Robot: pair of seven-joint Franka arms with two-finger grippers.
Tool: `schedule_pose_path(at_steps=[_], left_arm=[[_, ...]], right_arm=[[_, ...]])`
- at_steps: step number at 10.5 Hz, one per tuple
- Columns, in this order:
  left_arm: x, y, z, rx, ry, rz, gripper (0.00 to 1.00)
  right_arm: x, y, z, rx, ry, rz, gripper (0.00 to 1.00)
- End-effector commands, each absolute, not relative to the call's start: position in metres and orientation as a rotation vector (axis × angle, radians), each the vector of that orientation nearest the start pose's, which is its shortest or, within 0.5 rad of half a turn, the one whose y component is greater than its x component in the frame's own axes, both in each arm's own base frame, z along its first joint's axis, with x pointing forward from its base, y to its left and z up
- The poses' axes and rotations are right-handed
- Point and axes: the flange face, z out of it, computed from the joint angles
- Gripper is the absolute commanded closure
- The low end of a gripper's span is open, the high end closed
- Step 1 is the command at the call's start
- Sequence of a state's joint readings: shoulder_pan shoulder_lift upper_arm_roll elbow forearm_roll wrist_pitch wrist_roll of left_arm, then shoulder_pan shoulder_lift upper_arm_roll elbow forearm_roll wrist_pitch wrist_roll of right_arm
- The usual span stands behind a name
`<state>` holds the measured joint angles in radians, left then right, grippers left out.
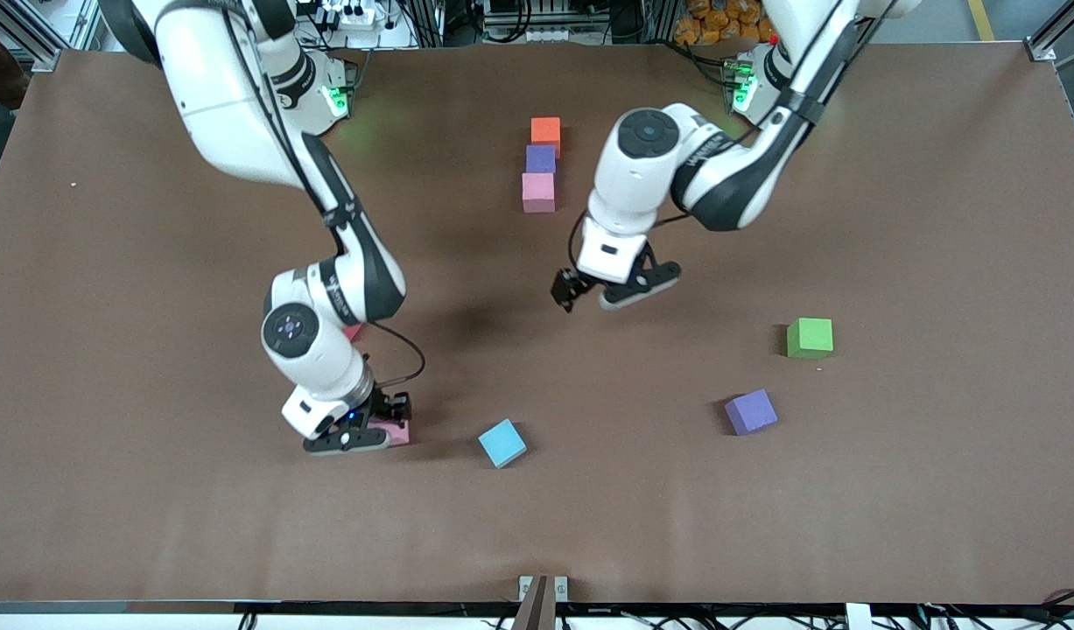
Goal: Arrange blocks into number 1
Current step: 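Carry the pink cube to the column with the right gripper while the left reaches purple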
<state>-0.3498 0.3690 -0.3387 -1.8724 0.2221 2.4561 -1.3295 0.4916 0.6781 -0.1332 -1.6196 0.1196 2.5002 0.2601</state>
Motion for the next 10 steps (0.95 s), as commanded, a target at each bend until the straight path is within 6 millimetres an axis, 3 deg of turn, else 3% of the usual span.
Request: schedule_pose_path(at_steps=[1, 3, 4, 7, 10], left_arm=[[0.544, -0.356, 0.352, -3.125, -0.905, -0.319, 0.0], [0.566, -0.312, 0.332, -3.081, -0.855, -0.308, 0.0], [0.578, -0.287, 0.321, -3.071, -0.821, -0.287, 0.0], [0.604, -0.22, 0.289, -3.031, -0.813, -0.219, 0.0], [0.624, -0.162, 0.258, -3.04, -0.519, -0.164, 0.0]], right_arm=[[0.553, 0.302, 0.279, -3.026, 0.03, -0.242, 0.51], [0.475, 0.374, 0.278, -3.019, 0.056, -0.17, 0.51], [0.448, 0.404, 0.274, -3.018, 0.096, -0.149, 0.51], [0.395, 0.444, 0.258, -3.032, 0.158, -0.093, 0.51], [0.356, 0.473, 0.236, -3.063, 0.135, -0.062, 0.51]])
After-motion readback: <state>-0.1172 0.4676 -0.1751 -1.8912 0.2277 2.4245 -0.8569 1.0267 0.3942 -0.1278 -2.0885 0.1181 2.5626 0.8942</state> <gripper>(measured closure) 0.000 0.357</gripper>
